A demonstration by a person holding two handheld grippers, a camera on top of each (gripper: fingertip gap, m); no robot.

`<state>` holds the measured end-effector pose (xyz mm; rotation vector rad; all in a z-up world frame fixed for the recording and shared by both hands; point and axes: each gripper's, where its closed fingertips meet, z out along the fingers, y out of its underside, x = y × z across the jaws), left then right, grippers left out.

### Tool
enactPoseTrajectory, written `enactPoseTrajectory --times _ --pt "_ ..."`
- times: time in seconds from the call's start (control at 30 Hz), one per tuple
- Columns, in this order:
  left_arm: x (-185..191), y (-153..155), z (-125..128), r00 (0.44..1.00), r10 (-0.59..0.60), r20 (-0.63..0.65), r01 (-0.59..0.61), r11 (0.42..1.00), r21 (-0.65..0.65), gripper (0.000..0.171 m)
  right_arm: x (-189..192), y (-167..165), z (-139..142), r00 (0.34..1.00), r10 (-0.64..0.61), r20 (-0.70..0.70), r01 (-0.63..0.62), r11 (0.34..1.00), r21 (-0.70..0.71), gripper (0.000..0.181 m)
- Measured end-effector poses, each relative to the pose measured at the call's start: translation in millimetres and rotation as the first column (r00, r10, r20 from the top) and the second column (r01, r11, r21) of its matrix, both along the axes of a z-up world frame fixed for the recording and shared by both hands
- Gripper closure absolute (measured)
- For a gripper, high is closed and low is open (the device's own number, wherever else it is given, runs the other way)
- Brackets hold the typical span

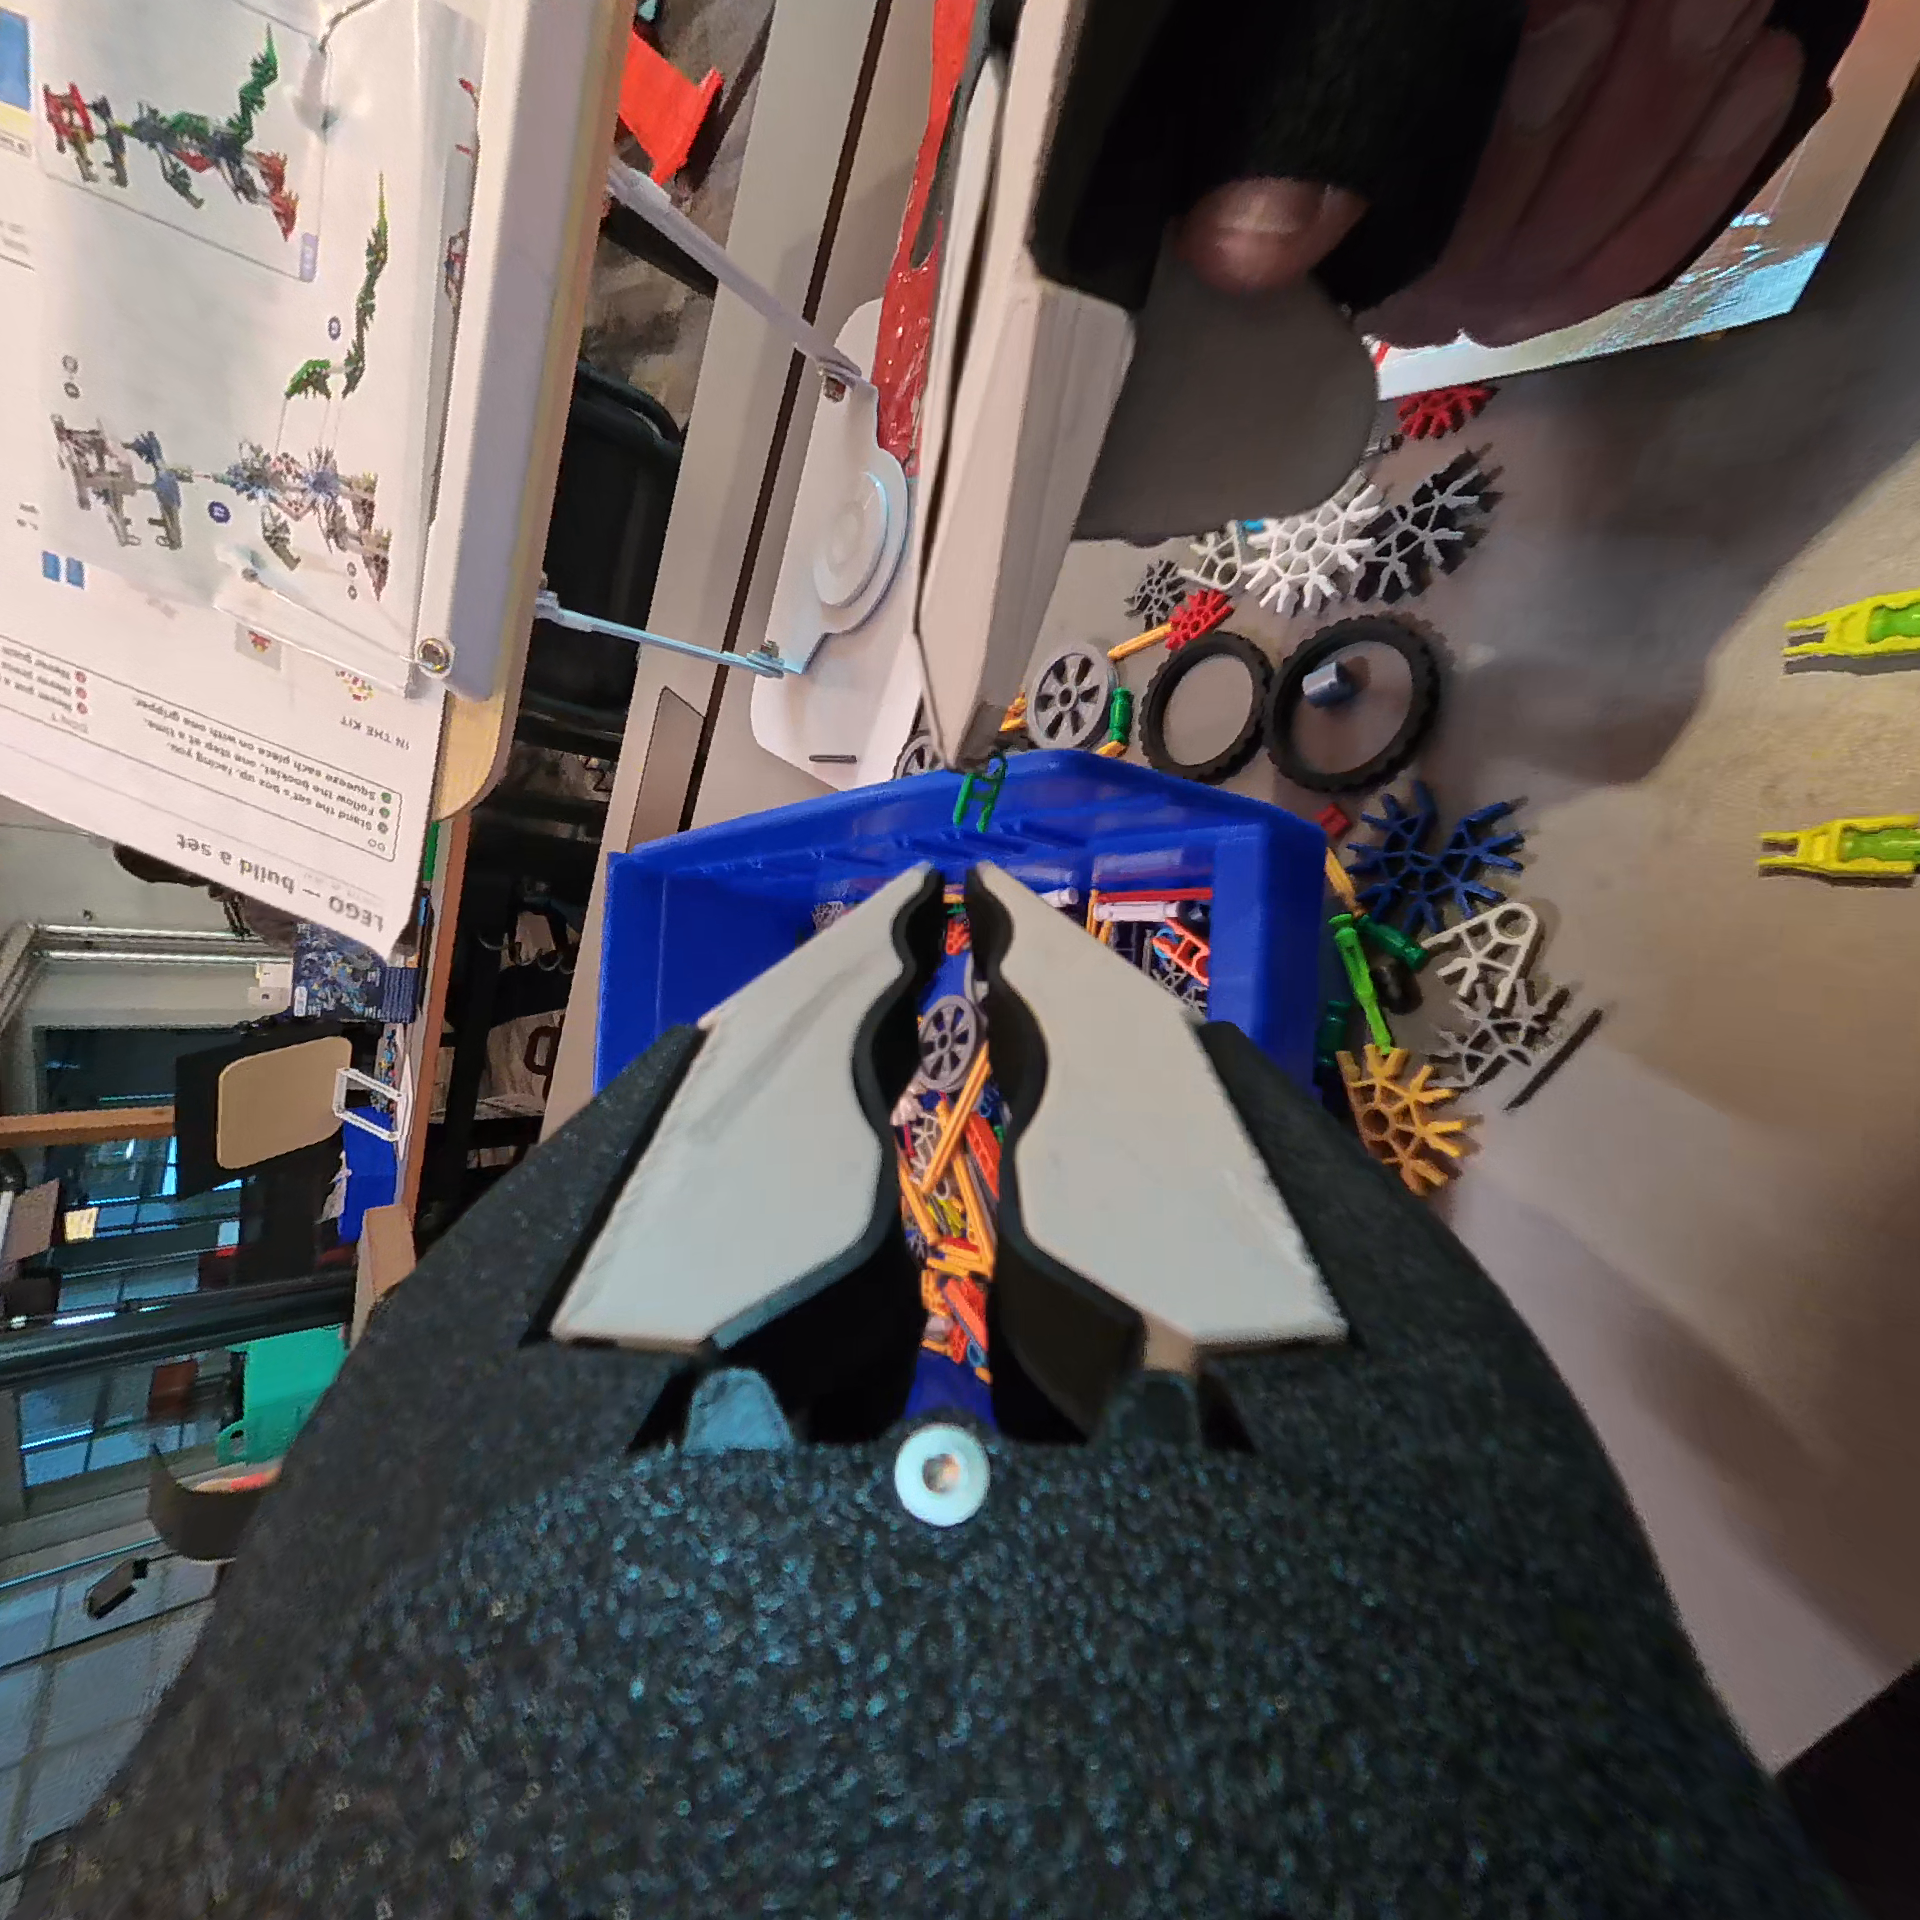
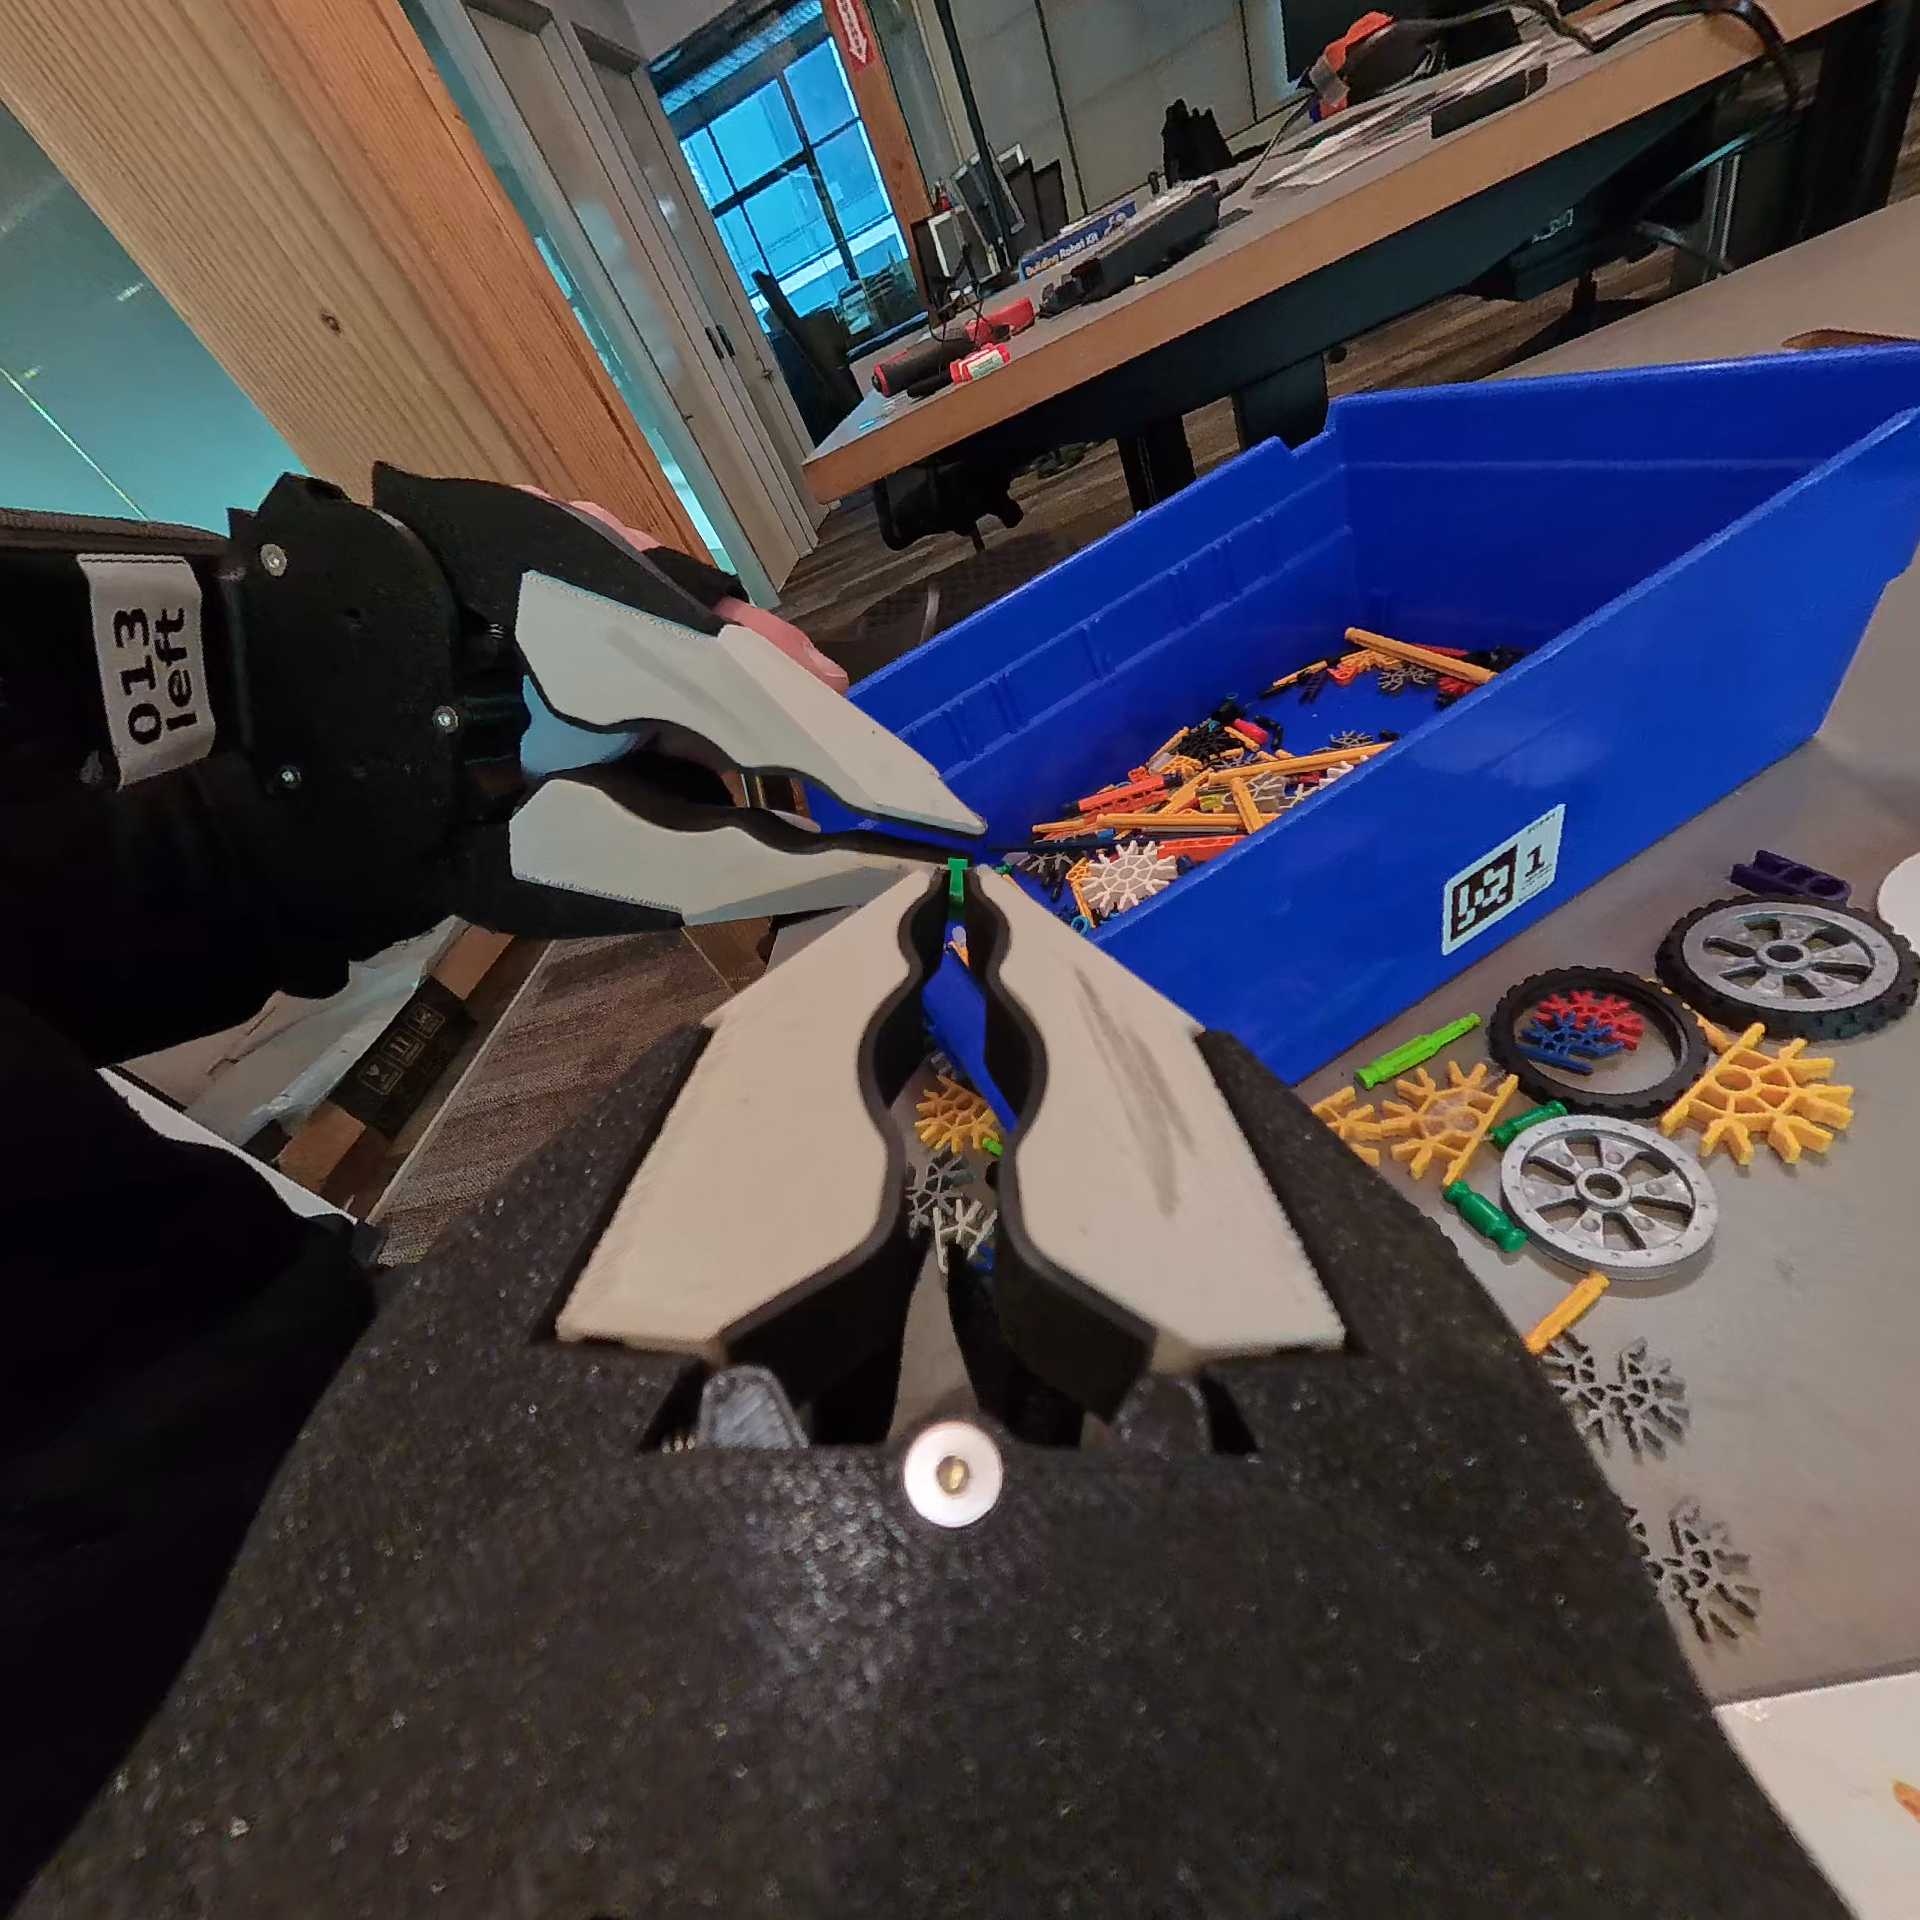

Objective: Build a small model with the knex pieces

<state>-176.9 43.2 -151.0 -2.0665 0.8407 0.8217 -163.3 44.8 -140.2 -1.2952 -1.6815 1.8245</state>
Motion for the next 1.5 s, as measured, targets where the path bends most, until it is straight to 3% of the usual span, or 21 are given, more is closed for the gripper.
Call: enactPoseTrajectory --times 0.27,0.4,0.57,0.67,0.83,0.93,1.17,1.5 --pt "-2 -8 4 0.999 0.018 0.041 -0.019 1.0 0.019 0.167 3 2 7 1.0 0.008 -0.014 -0.008 1.0 -0.001 0.181" --pt "14 -25 -5 0.992 -0.03 0.123 0.035 0.999 -0.035 0.163 9 3 15 0.999 0.016 -0.034 -0.015 0.999 0.046 0.181" --pt "46 -53 -36 0.96 -0.097 0.264 0.141 0.978 -0.152 0.159 19 12 29 0.997 -0.001 -0.08 0.013 0.989 0.145 0.181" --pt "75 -67 -53 0.924 -0.193 0.33 0.265 0.945 -0.19 0.155 28 15 33 0.996 -0.019 -0.081 0.033 0.986 0.163 0.18" --pt "101 -66 -76 0.916 -0.256 0.309 0.33 0.918 -0.219 0.153 54 14 24 0.997 -0.054 -0.054 0.065 0.971 0.228 0.18" --pt "105 -60 -90 0.92 -0.257 0.297 0.335 0.907 -0.254 0.149 72 7 12 0.998 -0.064 -0.027 0.069 0.964 0.256 0.18" --pt "115 -60 -108 0.862 -0.202 0.465 0.374 0.873 -0.314 0.137 109 4 -10 0.992 -0.122 0.019 0.113 0.958 0.263 0.18" --pt "125 -58 -116 0.849 -0.064 0.524 0.249 0.924 -0.291 0.147 138 1 -29 0.986 -0.162 0.047 0.144 0.952 0.27 0.181"
